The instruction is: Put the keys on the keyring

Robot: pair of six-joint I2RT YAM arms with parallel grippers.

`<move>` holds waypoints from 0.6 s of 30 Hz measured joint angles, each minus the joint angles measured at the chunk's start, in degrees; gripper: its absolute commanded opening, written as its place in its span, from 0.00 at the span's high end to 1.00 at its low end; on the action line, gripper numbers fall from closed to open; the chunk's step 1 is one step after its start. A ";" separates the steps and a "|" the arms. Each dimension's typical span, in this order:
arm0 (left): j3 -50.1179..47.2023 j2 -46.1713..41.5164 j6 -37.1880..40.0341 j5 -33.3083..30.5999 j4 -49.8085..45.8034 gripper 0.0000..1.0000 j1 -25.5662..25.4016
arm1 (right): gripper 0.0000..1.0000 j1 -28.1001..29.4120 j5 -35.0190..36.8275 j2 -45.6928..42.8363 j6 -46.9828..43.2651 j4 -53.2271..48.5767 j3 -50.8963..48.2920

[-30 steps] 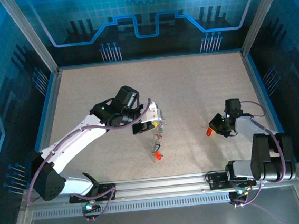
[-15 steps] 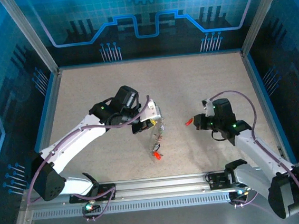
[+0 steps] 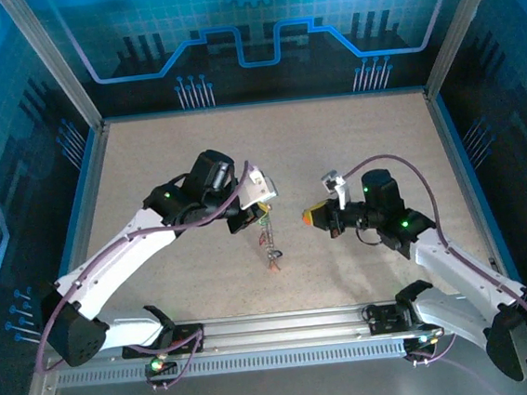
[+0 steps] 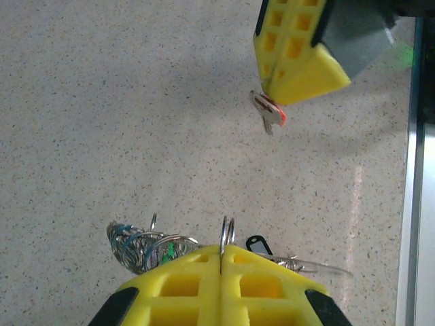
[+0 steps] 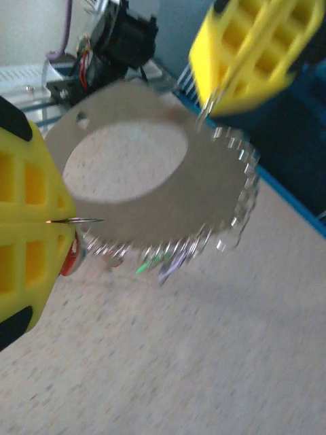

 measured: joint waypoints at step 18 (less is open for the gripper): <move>-0.17 0.66 -1.88 0.96 0.87 1.00 0.00 | 1.00 11.28 2.32 6.93 -1.49 5.53 6.10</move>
